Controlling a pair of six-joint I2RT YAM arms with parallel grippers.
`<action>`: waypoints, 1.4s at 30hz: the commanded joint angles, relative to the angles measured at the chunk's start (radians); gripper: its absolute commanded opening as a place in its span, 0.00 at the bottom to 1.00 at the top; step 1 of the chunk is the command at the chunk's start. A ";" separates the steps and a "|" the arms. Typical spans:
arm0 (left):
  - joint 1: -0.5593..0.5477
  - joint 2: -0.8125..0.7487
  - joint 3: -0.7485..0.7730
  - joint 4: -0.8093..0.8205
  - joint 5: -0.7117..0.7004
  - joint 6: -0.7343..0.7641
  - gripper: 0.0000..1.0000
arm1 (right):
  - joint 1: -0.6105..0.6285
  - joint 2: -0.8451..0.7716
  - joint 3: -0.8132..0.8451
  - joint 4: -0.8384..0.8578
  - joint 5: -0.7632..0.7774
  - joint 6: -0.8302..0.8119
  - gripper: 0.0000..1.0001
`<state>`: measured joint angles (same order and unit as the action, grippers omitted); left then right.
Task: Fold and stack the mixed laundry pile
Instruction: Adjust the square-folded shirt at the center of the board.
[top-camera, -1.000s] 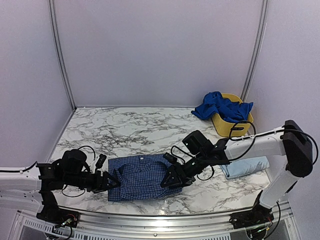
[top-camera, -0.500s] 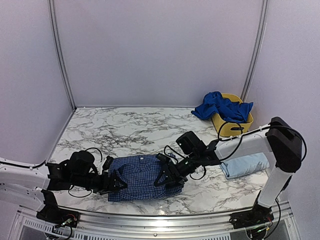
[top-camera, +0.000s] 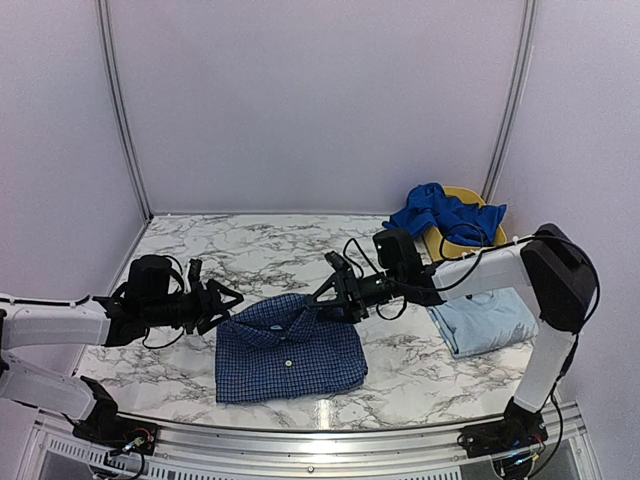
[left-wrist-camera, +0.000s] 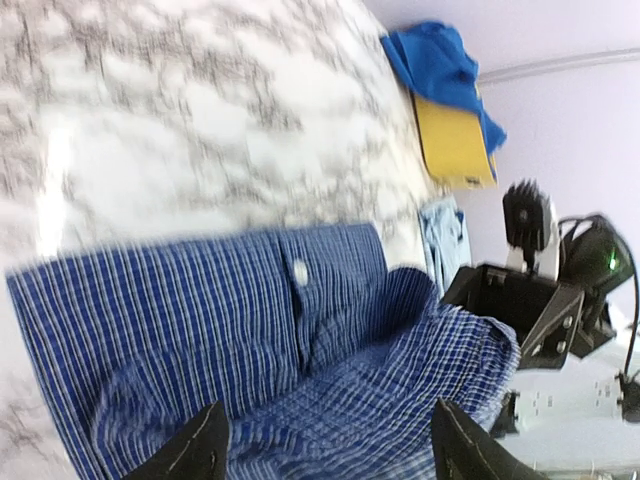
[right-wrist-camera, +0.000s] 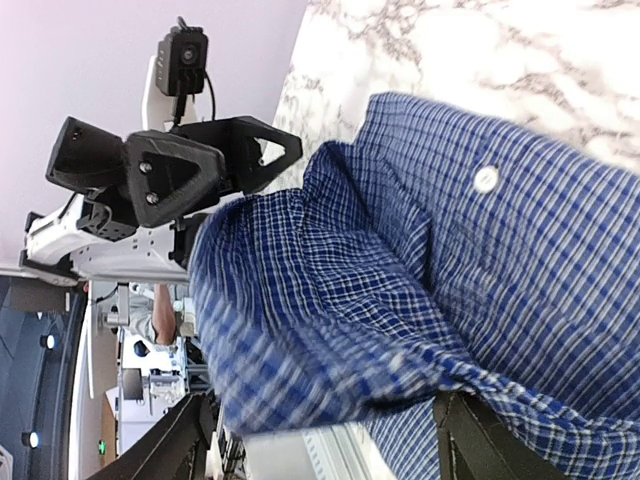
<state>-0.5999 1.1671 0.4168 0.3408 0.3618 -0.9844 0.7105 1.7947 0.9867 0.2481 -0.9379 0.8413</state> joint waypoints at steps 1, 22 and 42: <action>0.072 0.073 0.072 0.069 0.003 0.013 0.74 | -0.030 0.036 0.059 0.060 0.035 0.031 0.72; -0.148 0.065 0.291 -0.533 -0.069 0.542 0.62 | -0.118 -0.405 -0.236 -0.586 0.174 -0.380 0.55; -0.239 0.590 0.636 -0.548 -0.182 0.571 0.51 | 0.095 -0.263 -0.305 -0.321 0.297 -0.476 0.61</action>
<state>-0.8394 1.7184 1.0256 -0.1711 0.2081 -0.4297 0.7830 1.4910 0.6250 -0.0937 -0.6979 0.4465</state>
